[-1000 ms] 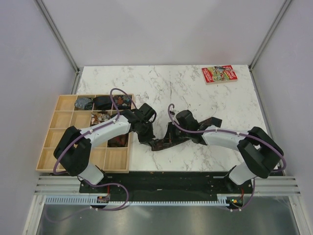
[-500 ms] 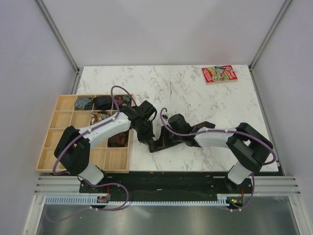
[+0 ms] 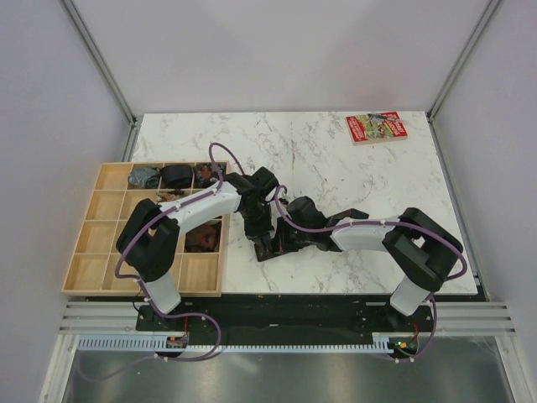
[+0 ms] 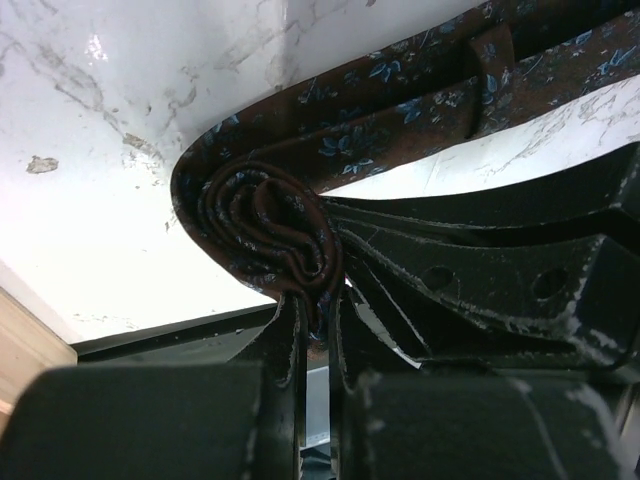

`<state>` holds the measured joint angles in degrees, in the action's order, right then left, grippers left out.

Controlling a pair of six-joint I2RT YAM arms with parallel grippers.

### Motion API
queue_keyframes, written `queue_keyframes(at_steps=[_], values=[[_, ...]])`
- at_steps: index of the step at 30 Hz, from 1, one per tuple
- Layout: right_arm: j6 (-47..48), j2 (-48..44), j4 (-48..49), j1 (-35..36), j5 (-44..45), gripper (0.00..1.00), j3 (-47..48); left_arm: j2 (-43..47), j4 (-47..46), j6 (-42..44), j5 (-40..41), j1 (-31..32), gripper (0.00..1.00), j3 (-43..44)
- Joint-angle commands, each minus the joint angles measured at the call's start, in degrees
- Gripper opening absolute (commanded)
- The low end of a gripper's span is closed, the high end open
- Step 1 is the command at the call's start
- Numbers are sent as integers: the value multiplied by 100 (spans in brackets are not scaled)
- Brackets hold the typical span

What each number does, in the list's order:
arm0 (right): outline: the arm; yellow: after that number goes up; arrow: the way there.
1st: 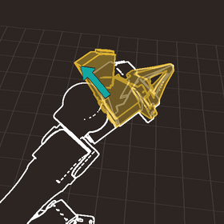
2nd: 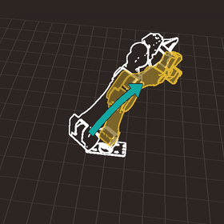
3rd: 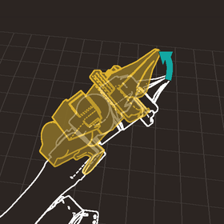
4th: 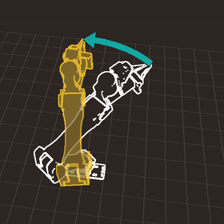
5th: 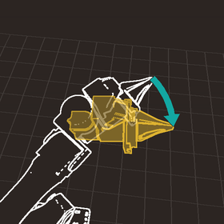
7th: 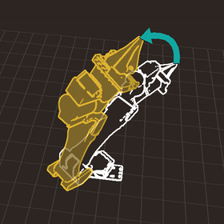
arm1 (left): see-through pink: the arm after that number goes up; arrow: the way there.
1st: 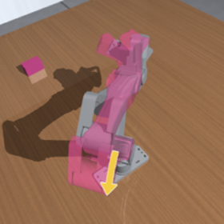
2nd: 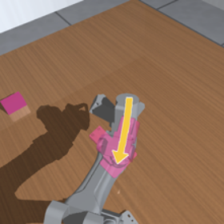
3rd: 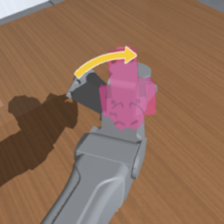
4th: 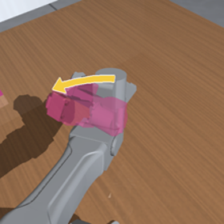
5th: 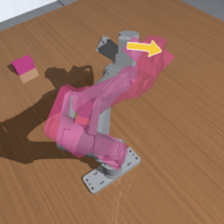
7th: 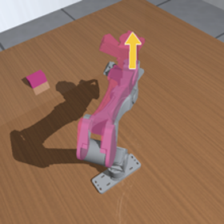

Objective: Roll the ties
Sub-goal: Roll the tie at the center of the board.

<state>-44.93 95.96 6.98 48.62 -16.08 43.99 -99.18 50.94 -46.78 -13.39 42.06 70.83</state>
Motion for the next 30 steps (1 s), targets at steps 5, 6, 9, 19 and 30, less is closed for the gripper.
queue_keyframes(at_steps=[5, 6, 9, 19, 30], values=[[-42, 10, 339, 77, -115, 0, 119, -567, -357, 222, -366, 39, 2, 599], [-34, 10, 339, 77, -115, 0, 101, -603, -356, 231, -384, 39, 2, 642], [1, -25, 243, 69, -106, 0, 110, -796, -356, 266, -419, 39, 2, 704], [528, -1043, -1136, -2, 350, 11, 154, -1112, -365, 363, -384, 39, 2, 818], [634, -2432, -2051, -19, 667, 16, -311, -1306, -356, 433, -498, 12, 15, 1152]])
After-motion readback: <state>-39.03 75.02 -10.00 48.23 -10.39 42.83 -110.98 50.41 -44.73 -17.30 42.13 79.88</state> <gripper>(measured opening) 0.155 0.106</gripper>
